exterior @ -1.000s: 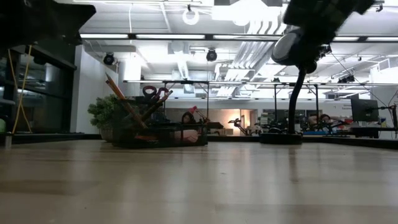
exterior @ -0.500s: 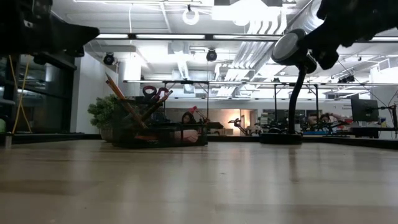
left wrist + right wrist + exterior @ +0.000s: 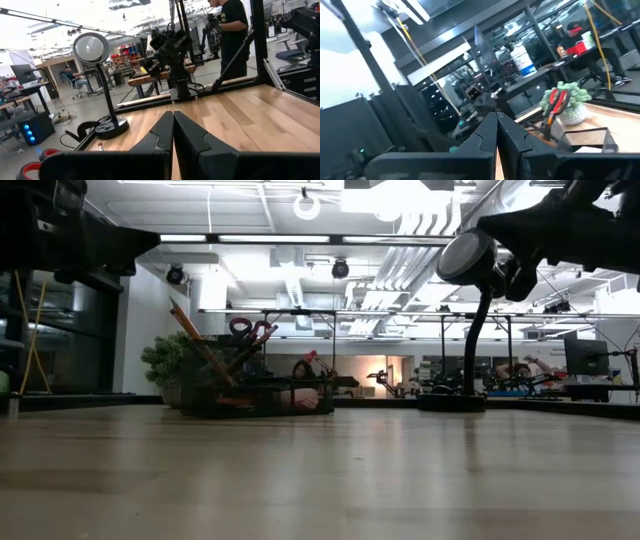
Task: Pick and place office supplies into organizer
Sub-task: Return to Home Position
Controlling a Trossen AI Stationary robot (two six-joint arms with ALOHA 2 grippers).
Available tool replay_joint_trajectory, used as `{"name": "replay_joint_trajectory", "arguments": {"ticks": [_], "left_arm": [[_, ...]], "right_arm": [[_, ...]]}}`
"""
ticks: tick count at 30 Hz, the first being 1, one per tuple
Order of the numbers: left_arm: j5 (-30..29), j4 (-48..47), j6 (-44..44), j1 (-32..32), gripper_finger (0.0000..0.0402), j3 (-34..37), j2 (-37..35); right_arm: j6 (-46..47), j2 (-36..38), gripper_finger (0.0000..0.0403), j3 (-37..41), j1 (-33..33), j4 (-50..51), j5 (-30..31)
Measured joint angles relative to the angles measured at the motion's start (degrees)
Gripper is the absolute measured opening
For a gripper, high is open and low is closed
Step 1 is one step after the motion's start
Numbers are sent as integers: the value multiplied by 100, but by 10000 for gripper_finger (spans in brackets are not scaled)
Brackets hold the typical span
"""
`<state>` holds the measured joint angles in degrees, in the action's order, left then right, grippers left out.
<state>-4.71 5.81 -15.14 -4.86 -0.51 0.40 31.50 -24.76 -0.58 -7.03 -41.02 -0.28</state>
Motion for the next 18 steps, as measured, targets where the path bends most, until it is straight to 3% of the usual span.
{"name": "replay_joint_trajectory", "arguments": {"ticks": [8,18], "left_arm": [[-2,1,0,0,1,0,-1],[-2,3,0,0,1,0,0]], "right_arm": [[-40,801,0,2,477,723,-50],[-181,2464,0,3,823,2968,335]]}}
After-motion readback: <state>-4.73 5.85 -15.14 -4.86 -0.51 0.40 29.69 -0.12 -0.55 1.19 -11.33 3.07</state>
